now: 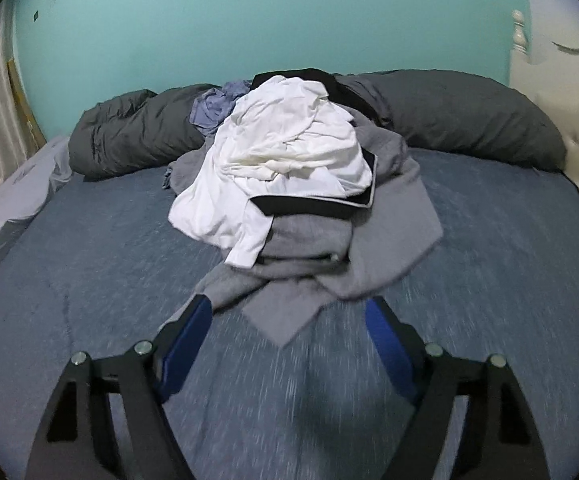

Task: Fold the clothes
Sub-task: 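Move the right tool toward the clothes pile and lower it onto the white shirt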

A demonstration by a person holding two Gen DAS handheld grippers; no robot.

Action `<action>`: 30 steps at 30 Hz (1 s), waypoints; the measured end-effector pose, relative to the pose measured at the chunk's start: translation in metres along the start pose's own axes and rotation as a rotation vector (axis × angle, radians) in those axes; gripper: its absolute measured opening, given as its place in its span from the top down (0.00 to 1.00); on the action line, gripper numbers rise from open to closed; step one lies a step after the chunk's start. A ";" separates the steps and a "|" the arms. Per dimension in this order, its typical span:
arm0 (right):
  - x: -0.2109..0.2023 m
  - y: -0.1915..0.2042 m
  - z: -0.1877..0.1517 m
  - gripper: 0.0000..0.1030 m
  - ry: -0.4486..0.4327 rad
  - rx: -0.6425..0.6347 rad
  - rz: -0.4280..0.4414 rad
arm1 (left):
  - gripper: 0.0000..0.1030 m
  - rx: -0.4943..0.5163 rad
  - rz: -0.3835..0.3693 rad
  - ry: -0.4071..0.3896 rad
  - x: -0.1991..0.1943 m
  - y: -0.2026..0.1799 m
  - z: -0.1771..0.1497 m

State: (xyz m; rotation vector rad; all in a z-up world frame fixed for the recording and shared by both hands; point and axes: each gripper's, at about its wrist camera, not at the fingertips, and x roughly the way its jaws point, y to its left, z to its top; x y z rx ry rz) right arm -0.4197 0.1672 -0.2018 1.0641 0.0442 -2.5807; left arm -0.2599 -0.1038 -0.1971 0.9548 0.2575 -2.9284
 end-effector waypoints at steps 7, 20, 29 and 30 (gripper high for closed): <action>0.079 0.001 0.027 0.22 0.020 -0.011 -0.011 | 0.00 -0.047 -0.004 0.029 0.046 0.014 -0.017; 0.187 0.023 0.059 0.41 0.039 -0.116 -0.058 | 0.00 -0.076 -0.014 0.056 0.086 0.031 -0.056; 0.159 0.040 0.070 0.98 -0.061 -0.186 -0.069 | 0.00 -0.071 -0.003 0.081 0.075 0.039 -0.072; 0.149 0.042 0.071 0.98 -0.074 -0.196 -0.064 | 0.00 -0.078 -0.005 0.083 0.070 0.040 -0.071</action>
